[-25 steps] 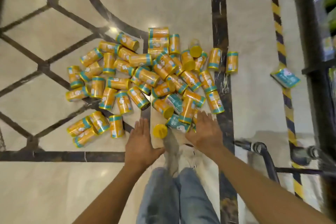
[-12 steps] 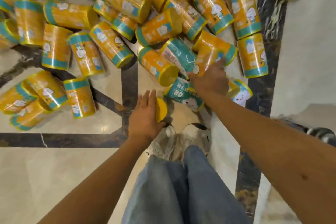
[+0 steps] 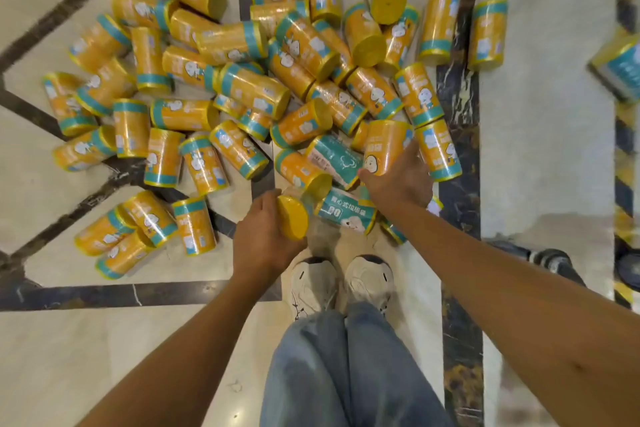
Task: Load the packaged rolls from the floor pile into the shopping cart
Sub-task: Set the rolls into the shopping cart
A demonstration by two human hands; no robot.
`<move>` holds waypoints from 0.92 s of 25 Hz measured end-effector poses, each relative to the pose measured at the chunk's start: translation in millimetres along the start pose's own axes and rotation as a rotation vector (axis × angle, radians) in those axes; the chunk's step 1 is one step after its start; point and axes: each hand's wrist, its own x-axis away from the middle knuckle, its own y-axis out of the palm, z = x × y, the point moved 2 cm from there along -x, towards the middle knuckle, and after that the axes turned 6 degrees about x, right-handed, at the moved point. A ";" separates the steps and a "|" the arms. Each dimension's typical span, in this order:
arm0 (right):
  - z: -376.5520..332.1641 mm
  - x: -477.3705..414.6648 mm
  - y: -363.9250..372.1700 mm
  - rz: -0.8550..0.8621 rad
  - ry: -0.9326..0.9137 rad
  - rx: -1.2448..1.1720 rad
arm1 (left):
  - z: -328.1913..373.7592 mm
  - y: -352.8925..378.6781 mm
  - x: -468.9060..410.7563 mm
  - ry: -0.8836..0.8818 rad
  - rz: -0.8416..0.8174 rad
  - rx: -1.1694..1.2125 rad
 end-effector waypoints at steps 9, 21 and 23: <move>-64.9 118.7 -330.7 0.279 -0.105 -0.329 | 218.9 -275.5 75.0 0.329 0.372 0.167; 59.5 336.8 -629.2 0.782 0.050 -0.625 | 483.4 -437.3 293.6 0.980 0.399 0.295; 101.9 377.0 -639.2 0.859 0.141 -0.633 | 513.1 -422.4 330.2 1.137 0.332 0.257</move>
